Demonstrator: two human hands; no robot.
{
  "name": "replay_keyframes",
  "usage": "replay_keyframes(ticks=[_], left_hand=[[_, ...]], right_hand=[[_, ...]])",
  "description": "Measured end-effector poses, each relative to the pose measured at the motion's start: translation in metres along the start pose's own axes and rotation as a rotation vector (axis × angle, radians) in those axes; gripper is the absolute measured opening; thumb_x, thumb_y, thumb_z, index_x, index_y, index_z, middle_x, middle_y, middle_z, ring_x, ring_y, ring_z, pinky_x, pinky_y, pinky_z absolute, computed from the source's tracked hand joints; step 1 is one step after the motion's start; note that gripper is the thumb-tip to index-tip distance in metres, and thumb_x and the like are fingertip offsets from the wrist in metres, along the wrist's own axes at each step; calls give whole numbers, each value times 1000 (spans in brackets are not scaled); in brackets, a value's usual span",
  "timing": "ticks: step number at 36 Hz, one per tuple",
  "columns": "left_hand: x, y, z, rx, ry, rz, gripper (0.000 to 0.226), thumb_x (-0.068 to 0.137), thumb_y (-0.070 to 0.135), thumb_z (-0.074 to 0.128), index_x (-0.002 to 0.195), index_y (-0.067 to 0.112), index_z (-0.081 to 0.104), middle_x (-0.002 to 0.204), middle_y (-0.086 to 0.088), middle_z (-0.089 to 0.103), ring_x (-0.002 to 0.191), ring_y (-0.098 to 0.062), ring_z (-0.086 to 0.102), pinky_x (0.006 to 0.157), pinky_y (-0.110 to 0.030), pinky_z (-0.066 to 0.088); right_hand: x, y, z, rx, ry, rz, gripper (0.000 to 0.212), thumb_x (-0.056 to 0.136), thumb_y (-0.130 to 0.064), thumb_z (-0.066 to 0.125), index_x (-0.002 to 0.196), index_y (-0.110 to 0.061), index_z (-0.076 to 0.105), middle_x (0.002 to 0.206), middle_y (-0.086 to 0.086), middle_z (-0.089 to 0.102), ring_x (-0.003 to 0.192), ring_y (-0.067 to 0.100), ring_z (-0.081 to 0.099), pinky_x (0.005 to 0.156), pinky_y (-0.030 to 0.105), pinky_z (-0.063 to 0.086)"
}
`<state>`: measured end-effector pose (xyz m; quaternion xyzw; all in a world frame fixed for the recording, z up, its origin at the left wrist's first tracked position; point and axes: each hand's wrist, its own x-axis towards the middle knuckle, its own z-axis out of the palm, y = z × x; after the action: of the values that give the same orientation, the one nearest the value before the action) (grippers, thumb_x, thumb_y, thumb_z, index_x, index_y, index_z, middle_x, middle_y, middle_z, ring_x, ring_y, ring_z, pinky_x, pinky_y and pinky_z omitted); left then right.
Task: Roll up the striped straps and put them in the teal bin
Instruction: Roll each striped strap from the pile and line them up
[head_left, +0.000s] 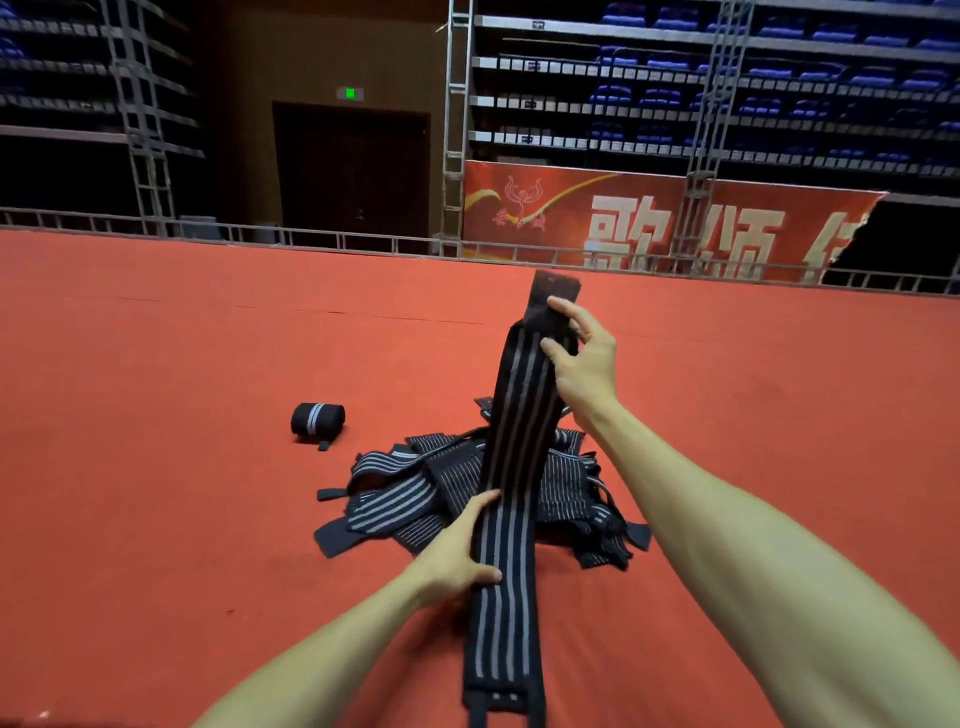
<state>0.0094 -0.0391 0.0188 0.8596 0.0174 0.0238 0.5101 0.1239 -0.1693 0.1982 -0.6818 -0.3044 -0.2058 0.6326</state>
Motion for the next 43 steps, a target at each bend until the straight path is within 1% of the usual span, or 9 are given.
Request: replay_keyframes(ticks=[4,9,17,21,24,27,33,38,43], left_hand=[[3,-14,-1,251,43,-19,90,79,11,78,147,38,26,135,3,57,116,-9,56,106,-24,40],[3,-25,6,499,-19,-40,59,91,27,68,141,31,38,127,-5,38,118,-21,43,112,-37,35],[7,-30,-4,671,-156,-173,59,90,53,60,144,40,40,143,-7,19,131,-33,23,116,-47,26],[6,-16,-21,401,41,-8,10,89,31,69,98,27,71,107,3,56,102,-4,51,100,-34,44],[5,-5,-39,-2,301,21,23,89,5,66,70,18,68,63,12,62,60,6,53,64,-19,44],[14,9,-57,-208,431,16,13,95,12,62,84,13,68,78,1,62,72,-9,53,65,-22,44],[48,55,-74,-342,388,91,15,99,24,57,111,17,63,107,0,67,95,-13,63,75,-25,50],[70,74,-79,-507,330,123,16,99,18,56,94,11,69,88,-3,70,82,-13,63,71,-24,50],[86,64,-78,-467,339,160,18,95,2,59,83,10,70,77,-5,69,72,-18,60,68,-31,50]], right_hand=[[-9,16,5,-15,-19,39,48,87,9,63,125,-20,63,120,-9,63,115,7,54,98,6,39],[-14,29,8,-21,-31,74,51,87,6,64,123,-30,63,131,-4,62,128,19,52,112,35,40],[-27,46,10,-39,-83,108,52,86,6,64,122,-32,64,125,-5,65,123,18,56,108,41,45],[-33,49,9,-37,-150,131,54,86,8,63,115,-38,62,120,-3,67,121,19,57,106,35,46],[-42,54,10,-19,-200,171,56,87,6,64,111,-44,62,117,-1,67,121,20,58,104,40,48],[-50,58,12,0,-197,191,55,85,6,66,109,-44,63,114,-1,68,116,18,59,102,45,49],[-64,58,16,75,-326,191,49,83,7,68,110,-33,67,108,-9,70,100,-2,63,93,34,54],[-65,65,15,80,-406,185,49,81,8,69,109,-32,68,111,-12,69,102,-6,61,84,10,45],[-58,79,14,96,-438,209,42,81,7,71,112,-22,70,111,-10,71,105,4,64,92,22,52]])
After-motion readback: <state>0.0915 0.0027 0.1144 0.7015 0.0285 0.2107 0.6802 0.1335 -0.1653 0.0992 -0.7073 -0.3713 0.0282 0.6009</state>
